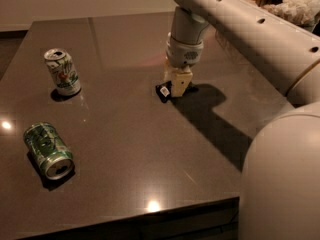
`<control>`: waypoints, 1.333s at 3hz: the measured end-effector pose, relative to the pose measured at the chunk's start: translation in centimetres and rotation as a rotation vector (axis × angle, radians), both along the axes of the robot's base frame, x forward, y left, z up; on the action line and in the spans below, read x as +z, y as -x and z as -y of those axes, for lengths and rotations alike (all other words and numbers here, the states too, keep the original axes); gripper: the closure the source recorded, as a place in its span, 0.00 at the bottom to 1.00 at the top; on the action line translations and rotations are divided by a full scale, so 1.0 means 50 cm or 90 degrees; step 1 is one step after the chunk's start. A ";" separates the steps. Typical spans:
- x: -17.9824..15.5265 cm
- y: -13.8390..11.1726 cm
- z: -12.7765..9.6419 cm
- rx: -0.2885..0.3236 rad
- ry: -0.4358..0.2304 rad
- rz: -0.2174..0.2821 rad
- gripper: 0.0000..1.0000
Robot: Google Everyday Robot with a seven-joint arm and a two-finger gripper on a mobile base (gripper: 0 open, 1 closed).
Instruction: Move rxbar chocolate near green can
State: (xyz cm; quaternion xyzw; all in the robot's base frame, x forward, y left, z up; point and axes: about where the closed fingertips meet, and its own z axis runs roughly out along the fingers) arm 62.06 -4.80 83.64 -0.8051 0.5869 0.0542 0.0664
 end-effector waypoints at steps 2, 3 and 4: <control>0.053 0.161 -0.138 0.090 -0.018 -0.024 1.00; 0.063 0.222 -0.189 0.129 -0.020 -0.035 1.00; 0.050 0.274 -0.240 0.158 -0.007 -0.038 1.00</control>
Offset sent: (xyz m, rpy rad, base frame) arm -0.1473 0.1086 0.0480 0.0227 0.1030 0.2519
